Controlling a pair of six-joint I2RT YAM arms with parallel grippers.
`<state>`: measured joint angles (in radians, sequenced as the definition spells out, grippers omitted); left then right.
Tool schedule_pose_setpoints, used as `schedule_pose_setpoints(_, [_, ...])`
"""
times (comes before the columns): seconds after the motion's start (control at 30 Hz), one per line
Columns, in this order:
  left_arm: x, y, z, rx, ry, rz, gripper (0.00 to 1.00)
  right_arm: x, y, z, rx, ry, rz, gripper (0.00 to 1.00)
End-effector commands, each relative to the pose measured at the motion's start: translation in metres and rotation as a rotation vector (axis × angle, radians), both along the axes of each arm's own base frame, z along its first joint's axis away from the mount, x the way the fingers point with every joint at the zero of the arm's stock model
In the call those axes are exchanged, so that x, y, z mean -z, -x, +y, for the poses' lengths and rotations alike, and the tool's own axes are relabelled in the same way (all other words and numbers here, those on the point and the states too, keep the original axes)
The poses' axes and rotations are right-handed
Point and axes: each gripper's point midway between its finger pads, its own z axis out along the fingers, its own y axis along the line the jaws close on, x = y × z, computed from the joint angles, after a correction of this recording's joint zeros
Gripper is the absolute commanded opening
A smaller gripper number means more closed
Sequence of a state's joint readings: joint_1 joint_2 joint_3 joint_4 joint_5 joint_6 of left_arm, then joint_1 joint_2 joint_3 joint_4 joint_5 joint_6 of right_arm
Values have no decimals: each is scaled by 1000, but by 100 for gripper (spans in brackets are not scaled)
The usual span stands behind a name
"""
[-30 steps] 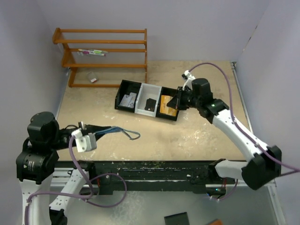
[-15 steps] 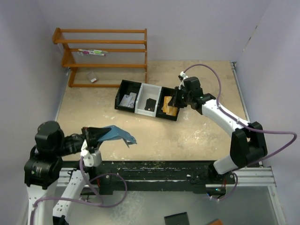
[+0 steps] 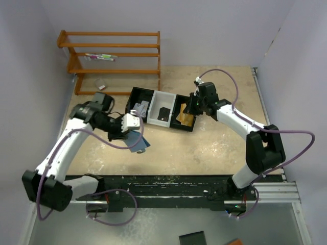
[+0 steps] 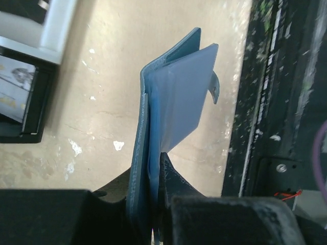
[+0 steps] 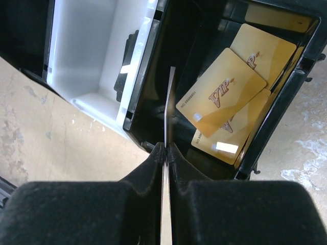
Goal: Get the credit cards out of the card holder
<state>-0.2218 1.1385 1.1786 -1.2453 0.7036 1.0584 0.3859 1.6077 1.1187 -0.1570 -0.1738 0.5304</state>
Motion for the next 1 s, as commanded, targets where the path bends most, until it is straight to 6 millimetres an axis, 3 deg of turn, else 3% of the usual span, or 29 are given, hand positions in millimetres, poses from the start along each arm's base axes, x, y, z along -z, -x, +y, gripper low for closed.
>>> schedule_pose_setpoints(0.0, [44, -30, 0, -75, -262, 2, 12, -30, -15, -1, 22, -20, -103, 11])
schedule_pose_setpoints(0.17, [74, -75, -9, -161, -369, -92, 5, -36, -12, -20, 87, 31, -111, 26])
schedule_pose_setpoints(0.4, [111, -92, -11, -158, -532, -250, 8, -66, -5, -41, 154, 48, -172, 28])
schedule_pose_setpoints(0.47, [117, -88, -12, -150, -564, -267, 19, -80, -1, -46, 168, 36, -203, 28])
schedule_pose_setpoints(0.57, [112, -79, -17, -128, -553, -255, 59, -97, 7, -50, 177, 17, -244, 35])
schedule_pose_setpoints(0.6, [108, -77, -18, -133, -539, -247, 68, -101, 9, -52, 181, 14, -256, 39])
schedule_pose_setpoints(0.7, [89, -67, -22, -147, -479, -222, 72, -109, 18, -63, 209, 23, -288, 51])
schedule_pose_setpoints(0.8, [75, -43, -30, -99, -402, -145, 87, -110, 24, -76, 249, 56, -308, 61])
schedule_pose_setpoints(0.9, [58, -26, -31, -82, -324, -75, 88, -118, 28, -91, 301, 82, -350, 71])
schedule_pose_setpoints(0.97, [45, -17, -30, -78, -249, -18, 95, -115, 33, -102, 339, 101, -367, 81])
